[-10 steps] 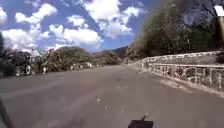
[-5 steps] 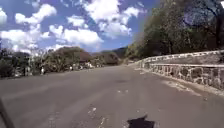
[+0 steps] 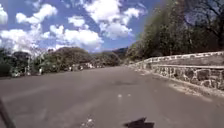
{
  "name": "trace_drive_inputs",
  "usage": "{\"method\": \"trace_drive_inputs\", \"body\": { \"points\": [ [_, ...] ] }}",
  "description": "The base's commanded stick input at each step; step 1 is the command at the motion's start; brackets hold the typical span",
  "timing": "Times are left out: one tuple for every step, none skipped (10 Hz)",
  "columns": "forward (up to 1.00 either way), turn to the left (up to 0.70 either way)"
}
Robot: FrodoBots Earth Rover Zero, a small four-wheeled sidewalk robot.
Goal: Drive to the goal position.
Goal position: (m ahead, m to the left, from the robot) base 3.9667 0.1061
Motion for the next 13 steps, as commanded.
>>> {"method": "trace_drive_inputs", "body": {
  "points": [
    [0.5, 0.0],
    [0.5, 0.0],
    [0.5, 0.0],
    [0.5, 0.0],
    [0.5, 0.0],
    [0.5, -0.02],
    [0.5, -0.04],
    [0.5, -0.5],
    [0.5, 0.0],
    [0.5, 0.0],
    [0.5, 0.0],
    [0.5, 0.0],
    [0.5, 0.0]
  ]
}}
